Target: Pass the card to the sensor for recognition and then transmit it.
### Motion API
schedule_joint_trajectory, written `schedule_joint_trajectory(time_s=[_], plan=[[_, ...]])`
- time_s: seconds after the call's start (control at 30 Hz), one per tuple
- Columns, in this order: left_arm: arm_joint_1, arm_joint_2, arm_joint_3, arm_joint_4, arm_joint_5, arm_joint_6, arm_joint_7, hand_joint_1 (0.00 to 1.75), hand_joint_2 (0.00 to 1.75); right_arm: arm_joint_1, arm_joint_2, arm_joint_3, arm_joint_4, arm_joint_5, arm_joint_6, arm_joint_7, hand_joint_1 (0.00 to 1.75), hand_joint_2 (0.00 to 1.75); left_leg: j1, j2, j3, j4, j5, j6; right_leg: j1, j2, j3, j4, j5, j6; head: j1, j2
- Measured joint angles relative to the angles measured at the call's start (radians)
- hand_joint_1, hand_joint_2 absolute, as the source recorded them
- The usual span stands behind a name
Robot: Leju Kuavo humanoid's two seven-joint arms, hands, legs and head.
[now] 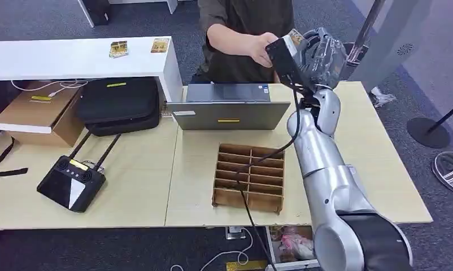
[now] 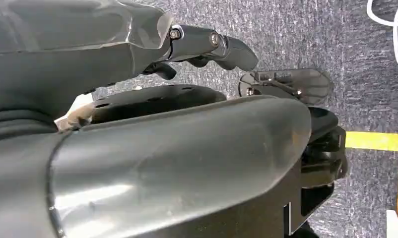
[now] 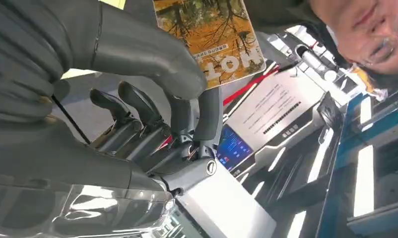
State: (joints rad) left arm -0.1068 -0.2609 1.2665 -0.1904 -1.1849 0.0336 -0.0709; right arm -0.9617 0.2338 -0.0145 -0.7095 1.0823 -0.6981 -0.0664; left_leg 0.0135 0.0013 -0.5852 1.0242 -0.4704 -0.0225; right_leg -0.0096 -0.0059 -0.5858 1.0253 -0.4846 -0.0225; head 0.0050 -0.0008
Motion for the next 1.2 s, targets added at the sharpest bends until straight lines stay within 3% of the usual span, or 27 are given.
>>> schedule_joint_trajectory(time_s=[0.03,0.1,0.37,0.87,1.0,1.13,1.2], plan=[[0.000,0.000,0.000,0.000,0.000,0.000,0.003,0.00,0.00,0.000,0.000,-0.002,0.005,0.004,0.000,-0.004,1.38,1.75,0.000,0.000,0.000,0.000,0.000,0.000,0.000,0.000,0.000,0.000,0.000,0.000,0.000,0.000],[0.000,0.000,-0.001,0.000,0.000,0.000,0.004,0.00,0.00,-0.002,0.001,-0.006,0.014,0.005,0.000,-0.007,0.00,1.75,0.000,0.000,0.000,0.000,0.000,0.000,0.000,0.000,0.000,0.000,0.000,0.000,0.000,0.000],[0.000,0.000,-0.005,0.000,-0.003,0.003,0.008,0.00,0.00,-0.006,0.000,-0.014,0.050,-0.050,0.037,-0.018,0.00,1.75,0.000,0.000,0.000,0.000,0.000,0.000,0.000,0.000,0.000,0.000,0.000,0.000,0.000,0.000],[0.000,0.001,-0.005,0.000,0.027,0.024,0.014,0.00,0.00,0.009,-0.012,-0.010,0.038,-0.095,0.041,-0.042,0.00,1.75,0.000,0.000,0.000,0.000,0.000,0.000,0.000,0.000,-0.001,0.000,0.000,0.000,0.000,0.000],[0.000,0.000,0.004,0.000,0.065,0.041,0.013,0.00,0.00,0.121,-0.034,0.010,-0.135,-0.108,0.042,-0.036,0.00,1.75,0.000,-0.001,0.000,0.000,-0.001,0.000,0.000,-0.001,-0.001,-0.001,-0.001,0.001,0.000,0.000],[0.002,0.000,0.019,0.000,0.091,0.063,0.013,0.00,0.00,0.339,-0.080,0.021,-0.475,-0.103,0.033,-0.009,0.00,1.75,-0.001,-0.003,-0.001,0.000,-0.002,0.002,0.000,-0.003,0.000,-0.002,-0.002,0.003,0.000,0.000],[0.005,0.000,0.031,0.000,0.104,0.073,0.013,0.00,0.00,0.458,-0.095,0.013,-0.648,-0.096,0.010,-0.050,0.00,1.75,-0.001,-0.003,-0.001,0.000,-0.004,0.002,0.000,-0.003,0.000,-0.002,-0.003,0.003,0.000,0.000]])
